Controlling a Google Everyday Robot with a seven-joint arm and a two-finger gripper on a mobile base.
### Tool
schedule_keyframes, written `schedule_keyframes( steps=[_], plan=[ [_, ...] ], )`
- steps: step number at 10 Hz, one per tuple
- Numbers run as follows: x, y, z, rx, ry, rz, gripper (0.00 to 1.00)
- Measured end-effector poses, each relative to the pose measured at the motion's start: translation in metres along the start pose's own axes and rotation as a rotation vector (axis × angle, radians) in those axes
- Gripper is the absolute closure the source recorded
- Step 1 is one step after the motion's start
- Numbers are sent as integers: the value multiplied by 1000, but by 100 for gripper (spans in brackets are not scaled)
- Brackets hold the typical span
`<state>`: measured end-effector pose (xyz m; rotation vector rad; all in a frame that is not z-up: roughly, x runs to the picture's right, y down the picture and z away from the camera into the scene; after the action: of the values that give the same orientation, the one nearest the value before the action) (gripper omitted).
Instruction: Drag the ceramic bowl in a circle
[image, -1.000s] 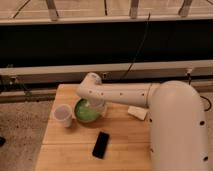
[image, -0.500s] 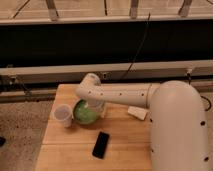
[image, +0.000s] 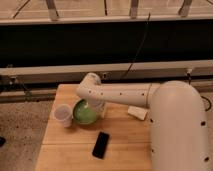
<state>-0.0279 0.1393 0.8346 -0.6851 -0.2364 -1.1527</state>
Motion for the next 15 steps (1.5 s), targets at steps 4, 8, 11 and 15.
schedule_keyframes(
  steps=[4, 8, 11, 15],
  plan=[
    [4, 4, 2, 1, -14, -10, 99],
    [2, 3, 2, 7, -31, -27, 99],
    [3, 8, 3, 10, -43, -30, 99],
    [9, 14, 5, 17, -60, -31, 99]
  ],
)
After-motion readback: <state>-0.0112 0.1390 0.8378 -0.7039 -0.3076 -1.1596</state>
